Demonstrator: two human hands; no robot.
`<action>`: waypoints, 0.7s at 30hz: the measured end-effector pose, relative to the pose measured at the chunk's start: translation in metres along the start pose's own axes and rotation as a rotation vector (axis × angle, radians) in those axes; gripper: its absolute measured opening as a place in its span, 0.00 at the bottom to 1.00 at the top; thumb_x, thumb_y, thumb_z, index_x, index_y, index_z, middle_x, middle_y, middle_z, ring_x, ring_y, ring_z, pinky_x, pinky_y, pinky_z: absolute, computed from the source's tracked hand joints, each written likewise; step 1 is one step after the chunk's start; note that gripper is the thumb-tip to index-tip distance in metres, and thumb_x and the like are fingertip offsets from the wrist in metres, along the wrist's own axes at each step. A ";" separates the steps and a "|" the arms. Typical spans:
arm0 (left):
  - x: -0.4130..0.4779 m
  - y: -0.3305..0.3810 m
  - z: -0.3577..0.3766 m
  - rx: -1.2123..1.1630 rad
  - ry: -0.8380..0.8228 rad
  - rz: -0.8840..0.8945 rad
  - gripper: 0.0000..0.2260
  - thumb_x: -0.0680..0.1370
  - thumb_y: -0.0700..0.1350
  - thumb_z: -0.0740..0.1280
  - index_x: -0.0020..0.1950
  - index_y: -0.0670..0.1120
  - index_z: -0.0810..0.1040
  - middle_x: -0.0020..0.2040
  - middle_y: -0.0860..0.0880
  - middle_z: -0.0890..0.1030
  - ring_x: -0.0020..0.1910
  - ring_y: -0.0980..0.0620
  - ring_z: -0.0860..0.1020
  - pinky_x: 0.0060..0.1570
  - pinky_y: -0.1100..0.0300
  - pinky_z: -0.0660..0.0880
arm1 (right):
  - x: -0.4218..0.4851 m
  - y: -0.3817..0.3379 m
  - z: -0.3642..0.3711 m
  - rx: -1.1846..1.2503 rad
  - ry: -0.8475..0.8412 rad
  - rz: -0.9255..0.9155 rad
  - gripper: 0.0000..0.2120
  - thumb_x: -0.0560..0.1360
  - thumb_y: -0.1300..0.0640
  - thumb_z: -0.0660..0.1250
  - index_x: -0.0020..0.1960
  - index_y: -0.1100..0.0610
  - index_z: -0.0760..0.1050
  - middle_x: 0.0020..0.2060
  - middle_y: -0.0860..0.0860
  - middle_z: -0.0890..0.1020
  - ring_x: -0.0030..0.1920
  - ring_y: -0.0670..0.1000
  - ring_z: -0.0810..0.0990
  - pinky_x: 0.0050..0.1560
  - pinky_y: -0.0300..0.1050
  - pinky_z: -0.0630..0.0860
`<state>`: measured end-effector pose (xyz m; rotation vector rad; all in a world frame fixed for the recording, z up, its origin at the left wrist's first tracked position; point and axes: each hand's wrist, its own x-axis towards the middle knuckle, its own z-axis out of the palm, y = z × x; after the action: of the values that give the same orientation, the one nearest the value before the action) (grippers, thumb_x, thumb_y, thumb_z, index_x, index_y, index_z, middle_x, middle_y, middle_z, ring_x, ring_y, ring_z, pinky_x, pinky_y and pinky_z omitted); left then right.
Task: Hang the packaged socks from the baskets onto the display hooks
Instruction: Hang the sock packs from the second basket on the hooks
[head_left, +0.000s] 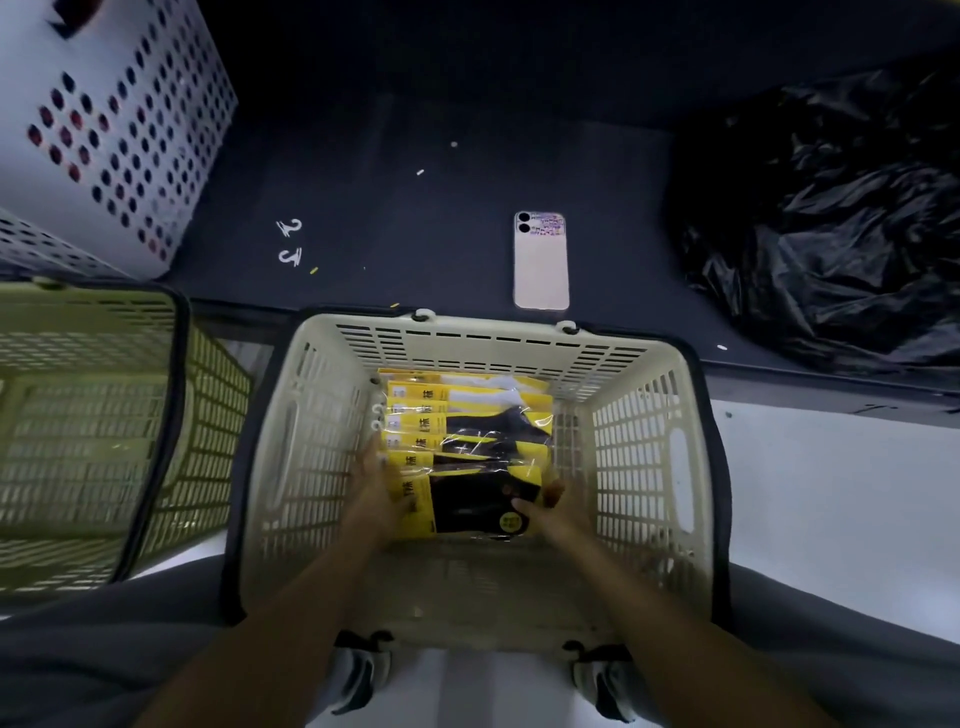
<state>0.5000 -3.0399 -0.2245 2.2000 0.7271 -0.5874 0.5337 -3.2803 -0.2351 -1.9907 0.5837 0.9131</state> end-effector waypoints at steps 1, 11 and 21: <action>0.000 0.000 0.000 0.009 0.007 -0.007 0.41 0.71 0.39 0.73 0.77 0.48 0.53 0.71 0.44 0.64 0.66 0.44 0.69 0.59 0.47 0.74 | 0.001 -0.001 -0.002 0.018 -0.028 0.005 0.31 0.68 0.52 0.77 0.66 0.59 0.69 0.61 0.54 0.77 0.62 0.55 0.75 0.59 0.48 0.73; -0.007 0.026 -0.026 -0.438 -0.035 0.078 0.27 0.70 0.39 0.75 0.66 0.42 0.70 0.62 0.45 0.75 0.61 0.45 0.75 0.55 0.47 0.76 | -0.031 -0.062 -0.038 0.131 -0.243 -0.140 0.24 0.67 0.47 0.76 0.60 0.48 0.74 0.56 0.49 0.81 0.56 0.51 0.79 0.61 0.49 0.74; -0.077 0.147 -0.104 -0.894 0.368 0.215 0.43 0.70 0.42 0.76 0.77 0.45 0.53 0.76 0.47 0.58 0.72 0.54 0.60 0.71 0.59 0.59 | -0.148 -0.154 -0.113 0.528 -0.051 -0.472 0.19 0.60 0.48 0.78 0.49 0.51 0.83 0.45 0.49 0.86 0.47 0.48 0.85 0.44 0.39 0.79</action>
<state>0.5585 -3.0697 -0.0397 1.5037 0.7308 0.2467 0.5892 -3.2846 0.0001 -1.5218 0.2647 0.4552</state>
